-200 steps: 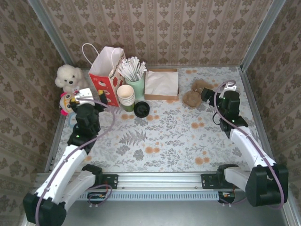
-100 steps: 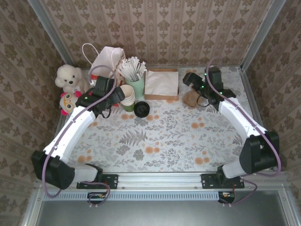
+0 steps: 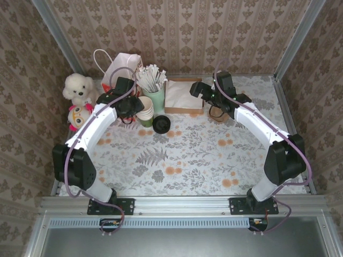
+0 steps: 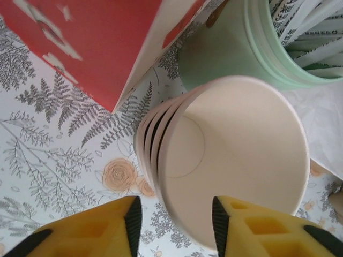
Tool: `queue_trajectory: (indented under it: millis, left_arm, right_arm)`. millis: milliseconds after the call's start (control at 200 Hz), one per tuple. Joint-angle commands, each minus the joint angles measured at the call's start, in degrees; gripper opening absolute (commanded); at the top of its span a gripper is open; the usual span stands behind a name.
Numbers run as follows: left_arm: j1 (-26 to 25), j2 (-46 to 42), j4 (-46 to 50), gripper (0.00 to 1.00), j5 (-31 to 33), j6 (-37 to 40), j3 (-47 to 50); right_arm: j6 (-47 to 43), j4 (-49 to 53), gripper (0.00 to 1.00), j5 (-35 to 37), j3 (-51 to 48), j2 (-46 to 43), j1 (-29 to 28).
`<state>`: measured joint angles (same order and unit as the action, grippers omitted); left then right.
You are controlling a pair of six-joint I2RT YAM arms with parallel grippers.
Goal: Pack the takeout coffee
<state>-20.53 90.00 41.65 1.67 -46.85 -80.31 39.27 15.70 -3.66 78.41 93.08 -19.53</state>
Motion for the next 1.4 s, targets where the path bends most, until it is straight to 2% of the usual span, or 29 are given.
queue_trajectory:
  millis: [0, 90, 155, 285, 420, 645, 790, 1030, 1395]
  left_arm:
    - [-0.65, 1.93, 4.02, 0.27, 0.5, 1.2, -4.1]
    - [-1.35, 3.08, 5.63, 0.16, 1.66, 1.64, -5.55]
    - [-1.43, 3.58, 6.15, 0.14, 1.89, 1.59, -5.8]
    - [-1.41, 3.73, 6.73, 0.01, 2.3, 1.65, -5.98]
    - [-1.22, 3.53, 6.93, 0.0, 1.71, 2.33, -6.1]
    - [2.09, 0.68, 0.42, 0.0, -6.74, 3.46, -4.81]
    - [3.41, 0.27, 0.21, 0.0, -7.84, 3.76, -6.03]
    - [5.62, -0.88, -3.41, 0.0, -13.23, 1.73, -4.36]
    - [5.91, -6.78, -8.1, 0.0, -14.77, -2.14, 0.35]
  right_arm:
    - [-1.77, 2.72, 1.0, 0.65, 0.97, -0.08, 0.08]
    - [-2.23, 3.05, 1.0, 1.15, 1.0, -0.18, 0.06]
    - [-2.44, 3.11, 1.0, 1.58, 0.99, -0.18, 0.09]
    - [-2.76, 3.06, 1.0, 1.64, 1.11, 0.01, 0.08]
    - [-3.2, 3.03, 1.0, 1.64, 1.22, 0.13, 0.1]
    - [-4.24, 3.18, 1.0, 1.43, 1.37, 0.1, -0.06]
    - [-4.37, 3.35, 1.0, 1.38, 1.65, 0.26, -0.03]
    - [-5.03, 4.05, 1.0, 1.35, 2.9, 0.71, -0.41]
    - [-7.07, 5.61, 1.0, 1.64, 4.88, 1.83, -1.56]
